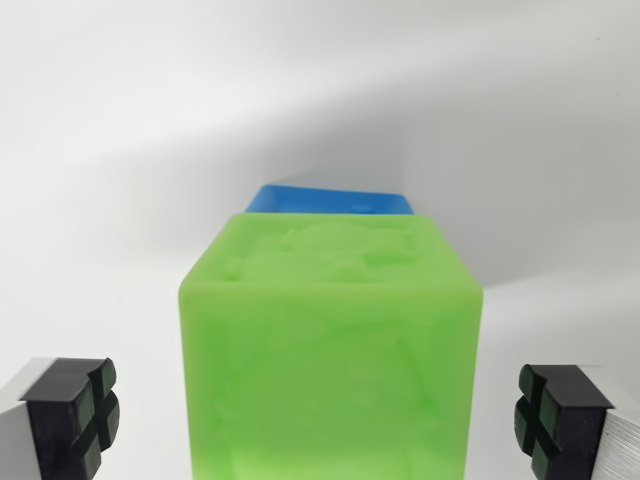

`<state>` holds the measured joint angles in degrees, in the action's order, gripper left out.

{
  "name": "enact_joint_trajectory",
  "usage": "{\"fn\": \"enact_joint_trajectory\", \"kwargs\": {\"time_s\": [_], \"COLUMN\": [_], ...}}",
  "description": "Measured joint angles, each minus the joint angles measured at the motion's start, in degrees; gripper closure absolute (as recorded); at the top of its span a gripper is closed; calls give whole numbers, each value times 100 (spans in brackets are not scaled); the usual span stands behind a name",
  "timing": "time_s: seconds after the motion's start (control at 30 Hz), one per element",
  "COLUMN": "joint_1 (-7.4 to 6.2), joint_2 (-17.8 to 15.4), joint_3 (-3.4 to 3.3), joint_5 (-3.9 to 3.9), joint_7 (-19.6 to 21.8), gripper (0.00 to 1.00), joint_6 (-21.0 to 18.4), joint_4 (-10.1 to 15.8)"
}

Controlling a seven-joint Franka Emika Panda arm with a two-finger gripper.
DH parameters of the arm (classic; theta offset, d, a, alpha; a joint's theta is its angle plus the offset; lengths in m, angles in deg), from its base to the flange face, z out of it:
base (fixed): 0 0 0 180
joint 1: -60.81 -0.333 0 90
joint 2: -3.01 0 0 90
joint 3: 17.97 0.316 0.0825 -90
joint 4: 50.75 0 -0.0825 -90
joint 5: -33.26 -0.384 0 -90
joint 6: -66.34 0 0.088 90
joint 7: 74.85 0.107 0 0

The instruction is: Stack cube

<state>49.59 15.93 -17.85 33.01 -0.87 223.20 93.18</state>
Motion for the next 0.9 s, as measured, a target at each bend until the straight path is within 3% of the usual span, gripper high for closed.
{"fn": "enact_joint_trajectory", "kwargs": {"time_s": [0.4,0.9], "joint_1": [0,0], "joint_2": [-577,-1442], "joint_3": [0,0], "joint_5": [0,0], "joint_7": [0,0], "gripper": [0,0], "joint_6": [-541,-1493], "joint_4": [22,-67]}}
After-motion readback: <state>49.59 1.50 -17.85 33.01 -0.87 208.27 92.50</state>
